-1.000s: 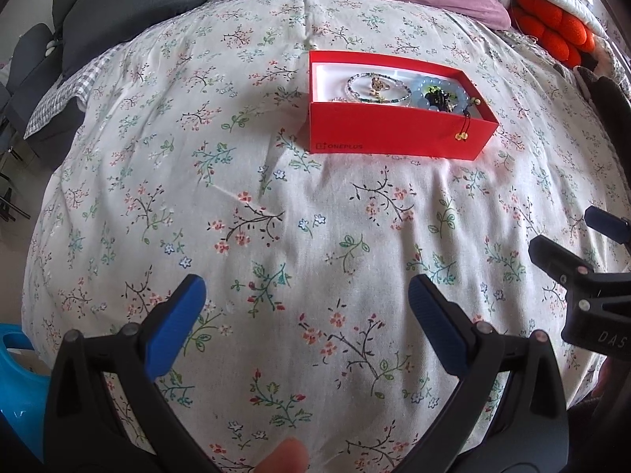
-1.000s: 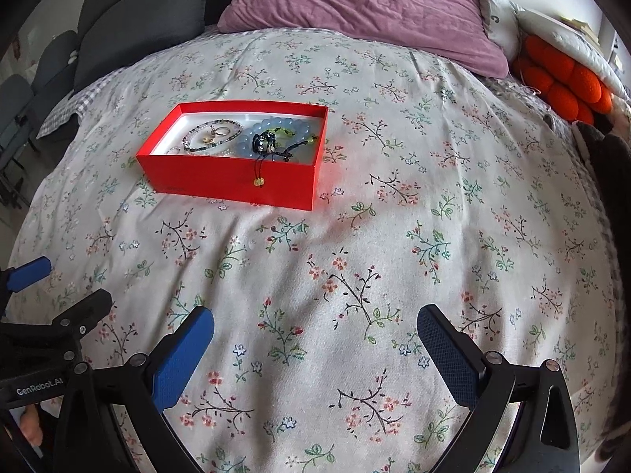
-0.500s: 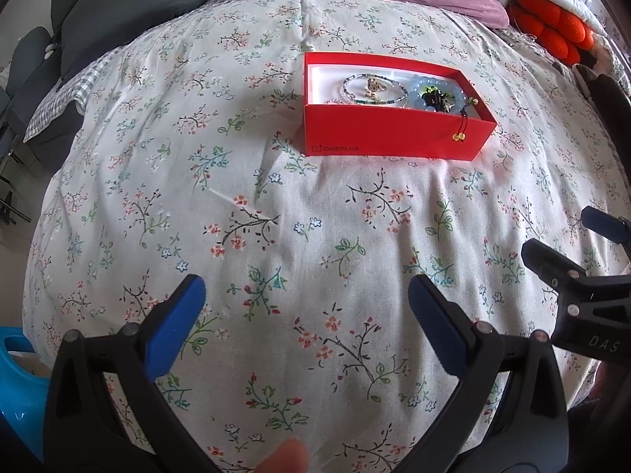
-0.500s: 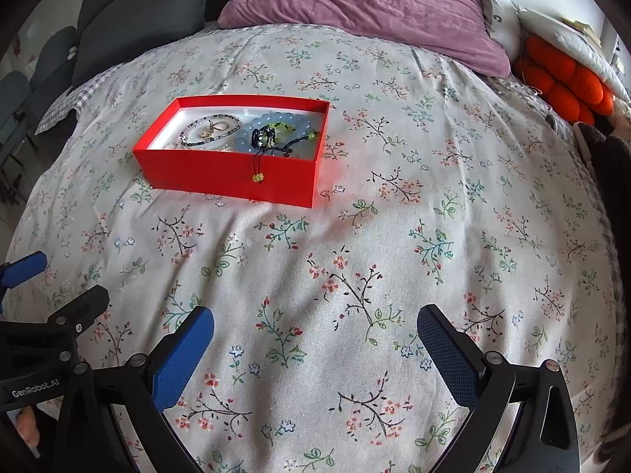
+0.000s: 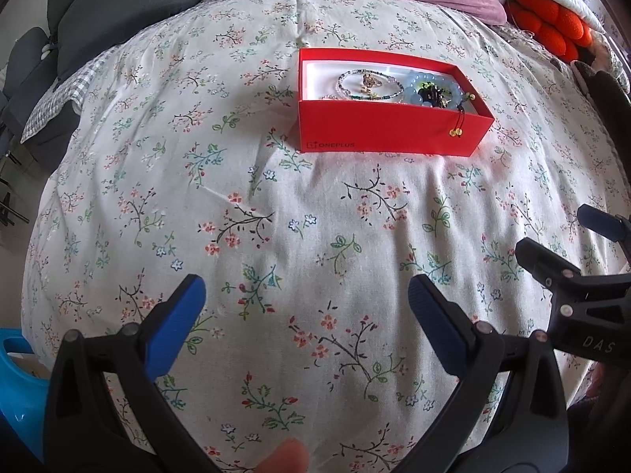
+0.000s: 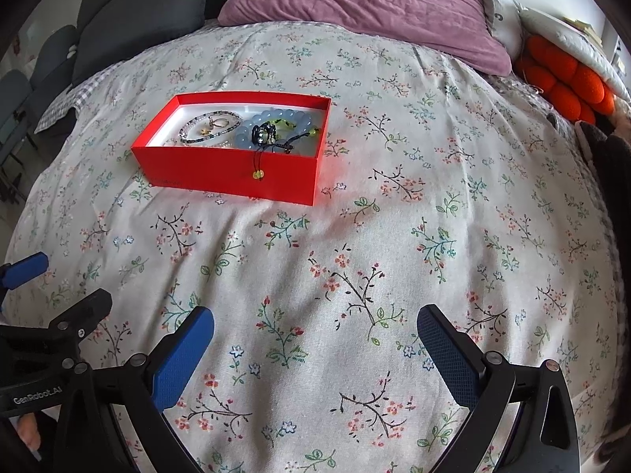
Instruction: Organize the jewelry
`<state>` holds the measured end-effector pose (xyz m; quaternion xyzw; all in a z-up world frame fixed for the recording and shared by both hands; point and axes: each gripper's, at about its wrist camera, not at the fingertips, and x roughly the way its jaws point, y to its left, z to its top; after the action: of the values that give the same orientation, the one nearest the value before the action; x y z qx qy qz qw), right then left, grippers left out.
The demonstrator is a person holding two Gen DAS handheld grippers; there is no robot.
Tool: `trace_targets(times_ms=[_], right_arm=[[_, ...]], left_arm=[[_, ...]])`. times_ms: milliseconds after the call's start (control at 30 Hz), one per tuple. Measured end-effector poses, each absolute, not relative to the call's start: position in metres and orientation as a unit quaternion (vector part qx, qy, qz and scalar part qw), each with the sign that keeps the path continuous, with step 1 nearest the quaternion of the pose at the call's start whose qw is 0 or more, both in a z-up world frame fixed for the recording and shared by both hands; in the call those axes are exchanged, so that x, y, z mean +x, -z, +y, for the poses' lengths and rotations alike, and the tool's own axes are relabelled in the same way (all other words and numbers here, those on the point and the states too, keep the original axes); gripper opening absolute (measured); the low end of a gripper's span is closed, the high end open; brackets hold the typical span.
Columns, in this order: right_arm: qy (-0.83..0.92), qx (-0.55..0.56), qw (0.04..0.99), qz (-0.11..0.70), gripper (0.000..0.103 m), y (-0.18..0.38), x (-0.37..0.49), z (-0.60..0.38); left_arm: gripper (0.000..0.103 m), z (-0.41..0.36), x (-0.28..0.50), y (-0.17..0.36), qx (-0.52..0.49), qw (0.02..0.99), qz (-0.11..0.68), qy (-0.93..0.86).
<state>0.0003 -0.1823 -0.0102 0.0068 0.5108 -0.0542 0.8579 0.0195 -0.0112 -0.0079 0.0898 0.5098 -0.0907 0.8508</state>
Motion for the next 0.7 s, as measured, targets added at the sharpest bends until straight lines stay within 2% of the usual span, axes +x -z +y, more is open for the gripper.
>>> trace_targets(times_ms=[700], right_arm=[[0.053,0.004,0.857,0.513,0.103,0.0123,0.0015,-0.1797]], left_arm=[[0.102,-0.0097,0.0207,0.0094,0.086,0.848,0.515,0.093]])
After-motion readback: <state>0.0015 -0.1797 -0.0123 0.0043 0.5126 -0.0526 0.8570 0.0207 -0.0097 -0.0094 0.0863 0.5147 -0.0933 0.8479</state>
